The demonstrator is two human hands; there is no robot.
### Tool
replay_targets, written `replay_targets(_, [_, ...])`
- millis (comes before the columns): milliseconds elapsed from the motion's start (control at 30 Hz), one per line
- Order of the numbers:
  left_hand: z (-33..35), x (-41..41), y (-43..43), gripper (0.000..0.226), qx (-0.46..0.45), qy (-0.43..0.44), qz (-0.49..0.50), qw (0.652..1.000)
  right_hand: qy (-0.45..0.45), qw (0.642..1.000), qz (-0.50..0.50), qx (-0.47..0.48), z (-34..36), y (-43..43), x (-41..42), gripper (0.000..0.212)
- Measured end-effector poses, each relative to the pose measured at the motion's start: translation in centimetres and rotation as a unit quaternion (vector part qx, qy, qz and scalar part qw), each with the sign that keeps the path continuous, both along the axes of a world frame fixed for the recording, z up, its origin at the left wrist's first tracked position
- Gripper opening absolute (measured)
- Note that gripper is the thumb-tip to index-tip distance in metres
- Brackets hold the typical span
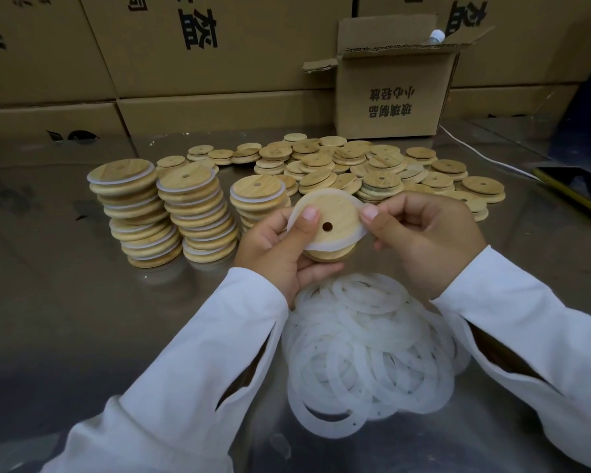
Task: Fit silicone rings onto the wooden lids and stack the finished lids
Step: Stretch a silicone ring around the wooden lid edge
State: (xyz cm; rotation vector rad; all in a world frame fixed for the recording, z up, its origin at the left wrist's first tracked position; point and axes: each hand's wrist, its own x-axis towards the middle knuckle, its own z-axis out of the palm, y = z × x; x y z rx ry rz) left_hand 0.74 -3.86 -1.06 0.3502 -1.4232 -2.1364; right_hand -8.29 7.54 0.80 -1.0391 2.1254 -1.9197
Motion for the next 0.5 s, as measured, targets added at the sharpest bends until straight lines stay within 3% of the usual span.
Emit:
replay_targets(267, [0.10, 0.03, -0.30, 0.034, 0.075, 0.017, -0.040, 0.996, 0.049, 0.999, 0.002, 0.013, 0.05, -0.03, 0.41, 0.017])
replay_targets(500, [-0.16, -0.05, -0.58, 0.035, 0.033, 0.012, -0.027, 0.999, 0.054, 0.998, 0.002, 0.029, -0.10, 0.06, 0.57, 0.016])
